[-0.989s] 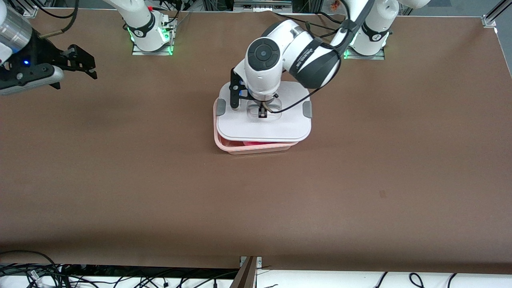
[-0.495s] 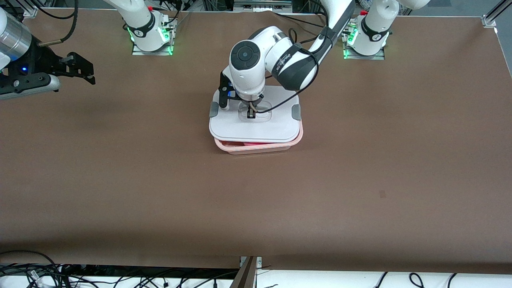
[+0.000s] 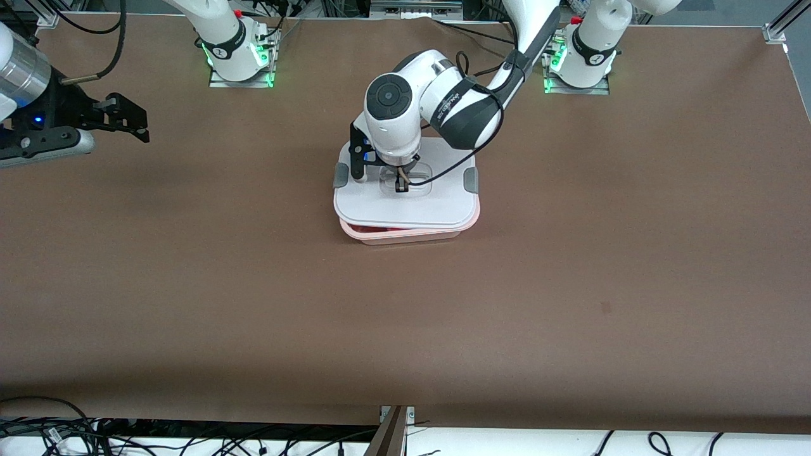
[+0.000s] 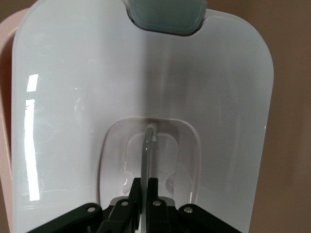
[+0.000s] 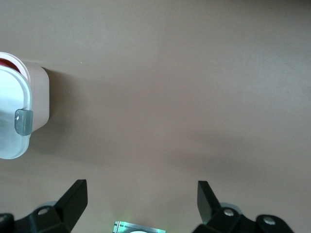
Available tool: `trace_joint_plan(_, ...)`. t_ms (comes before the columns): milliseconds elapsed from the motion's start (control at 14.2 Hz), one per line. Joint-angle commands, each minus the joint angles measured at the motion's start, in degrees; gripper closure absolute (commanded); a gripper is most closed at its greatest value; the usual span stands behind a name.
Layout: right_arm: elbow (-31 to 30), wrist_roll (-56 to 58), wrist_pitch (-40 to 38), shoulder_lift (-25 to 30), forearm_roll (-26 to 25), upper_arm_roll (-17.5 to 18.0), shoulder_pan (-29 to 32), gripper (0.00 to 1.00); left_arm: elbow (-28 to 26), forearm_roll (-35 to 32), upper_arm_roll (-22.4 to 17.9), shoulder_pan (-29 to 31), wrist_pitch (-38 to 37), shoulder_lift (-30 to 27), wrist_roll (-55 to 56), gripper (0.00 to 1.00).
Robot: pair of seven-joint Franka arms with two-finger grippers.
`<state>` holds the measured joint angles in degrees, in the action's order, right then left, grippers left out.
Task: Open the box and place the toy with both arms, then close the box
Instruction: 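Press the lid down onto the box with the left gripper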
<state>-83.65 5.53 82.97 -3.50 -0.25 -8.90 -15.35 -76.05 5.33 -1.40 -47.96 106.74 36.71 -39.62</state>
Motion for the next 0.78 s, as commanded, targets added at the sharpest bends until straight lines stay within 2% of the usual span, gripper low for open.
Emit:
trace_joint_plan(0, 1.39, -0.34, -0.62, -0.36, 0.08, 0.02, 0.85, 0.0, 1.16, -1.37, -0.62, 0.41, 0.04, 2.06, 2.96, 1.0)
trace_joint_plan(707, 1.65, -1.22, 0.43, -0.54, 0.69, 0.11, 0.76, 0.0, 1.86, -1.2, -0.8, 0.93, 0.04, 2.23, 8.41, 1.0)
